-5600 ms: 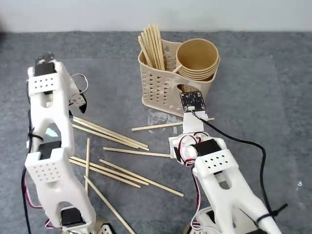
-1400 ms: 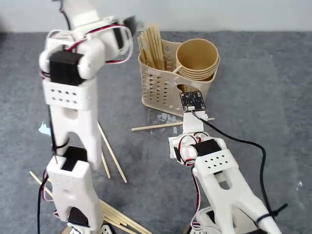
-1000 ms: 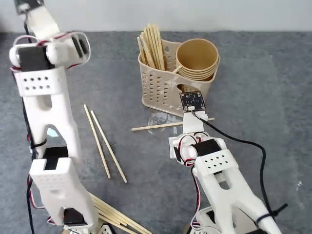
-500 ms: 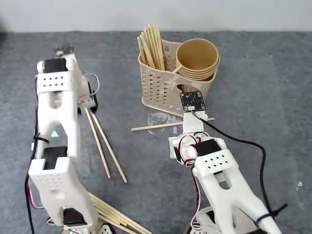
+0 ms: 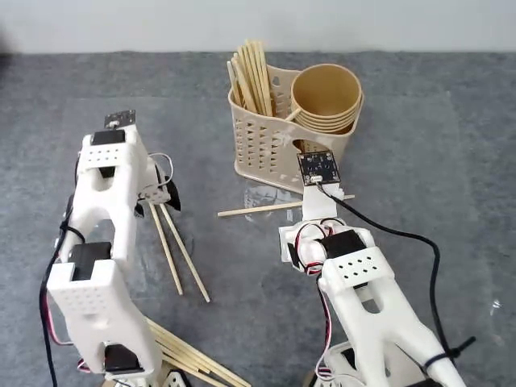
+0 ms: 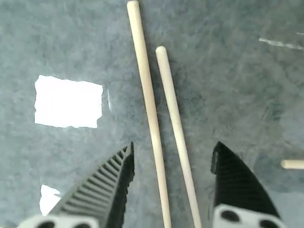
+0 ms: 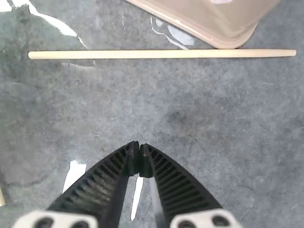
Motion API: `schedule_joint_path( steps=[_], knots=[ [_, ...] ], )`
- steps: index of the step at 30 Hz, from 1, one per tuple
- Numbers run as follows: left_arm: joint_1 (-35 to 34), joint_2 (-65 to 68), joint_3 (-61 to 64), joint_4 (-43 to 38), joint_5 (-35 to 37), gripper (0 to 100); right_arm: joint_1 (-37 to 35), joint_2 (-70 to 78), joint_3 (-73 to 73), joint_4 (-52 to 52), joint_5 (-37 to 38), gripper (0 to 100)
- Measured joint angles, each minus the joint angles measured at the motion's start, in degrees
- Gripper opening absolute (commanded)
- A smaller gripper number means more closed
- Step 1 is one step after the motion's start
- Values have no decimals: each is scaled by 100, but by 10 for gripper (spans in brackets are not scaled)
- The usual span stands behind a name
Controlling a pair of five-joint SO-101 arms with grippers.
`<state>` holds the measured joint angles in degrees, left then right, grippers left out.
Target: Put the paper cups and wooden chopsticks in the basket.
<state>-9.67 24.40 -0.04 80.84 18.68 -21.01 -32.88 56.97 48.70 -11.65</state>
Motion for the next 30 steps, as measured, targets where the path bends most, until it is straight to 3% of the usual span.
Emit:
schedule_joint_path(
  steps=[7,14,30],
  knots=[
    [0,0,782,-879,0,242,0,0,0,0,0,9],
    [70,-211,1213,-1565,-9,8,0,0,0,0,0,9],
    [343,-448,1248,-1503,158,11,0,0,0,0,0,9]
  ],
)
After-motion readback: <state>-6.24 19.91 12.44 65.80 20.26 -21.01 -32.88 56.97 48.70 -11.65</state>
